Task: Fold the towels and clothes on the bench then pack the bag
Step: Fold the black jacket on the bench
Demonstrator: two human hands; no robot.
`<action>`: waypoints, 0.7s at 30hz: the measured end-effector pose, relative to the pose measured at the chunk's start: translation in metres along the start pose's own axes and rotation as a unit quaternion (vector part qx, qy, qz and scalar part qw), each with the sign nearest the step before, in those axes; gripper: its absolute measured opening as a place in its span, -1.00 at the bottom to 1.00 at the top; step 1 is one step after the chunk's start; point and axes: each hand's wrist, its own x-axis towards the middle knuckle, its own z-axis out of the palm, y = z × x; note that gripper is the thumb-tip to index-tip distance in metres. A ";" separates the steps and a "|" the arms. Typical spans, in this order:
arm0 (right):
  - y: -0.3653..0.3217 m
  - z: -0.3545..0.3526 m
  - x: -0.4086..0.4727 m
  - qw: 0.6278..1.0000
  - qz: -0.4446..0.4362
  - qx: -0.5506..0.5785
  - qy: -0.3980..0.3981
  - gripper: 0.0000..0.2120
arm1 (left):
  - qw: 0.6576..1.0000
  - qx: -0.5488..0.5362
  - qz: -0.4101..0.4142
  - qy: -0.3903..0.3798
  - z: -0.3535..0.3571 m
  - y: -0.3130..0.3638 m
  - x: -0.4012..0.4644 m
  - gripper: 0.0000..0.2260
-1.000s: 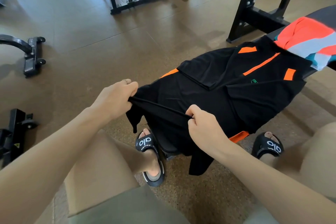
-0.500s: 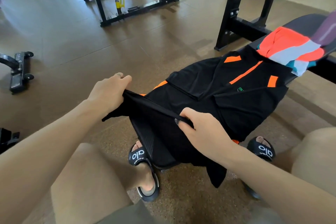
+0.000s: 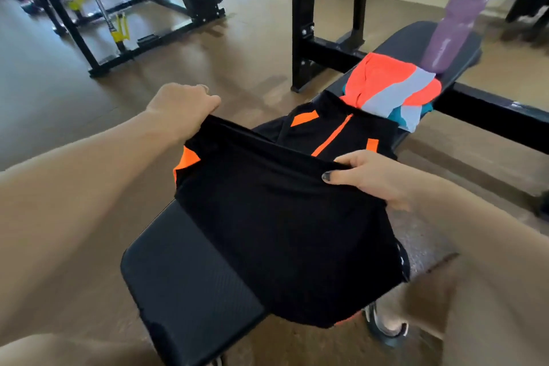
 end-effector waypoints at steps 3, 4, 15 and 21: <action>0.007 -0.045 0.020 0.997 0.045 -0.055 -0.017 -0.90 | 0.999 0.025 0.012 -0.021 -0.004 0.010 0.049 -0.78; 0.009 -0.057 0.027 0.995 0.052 -0.085 -0.012 -0.94 | 0.999 0.031 0.015 -0.021 -0.004 0.014 0.064 -0.79; 0.056 -0.117 0.084 0.953 0.057 -0.283 0.088 -0.86 | 0.998 0.026 0.048 -0.025 -0.005 0.092 0.189 -0.67; 0.061 -0.120 0.091 0.963 0.043 -0.260 0.046 -0.68 | 0.932 -0.269 0.226 -0.085 -0.003 0.159 0.187 -0.57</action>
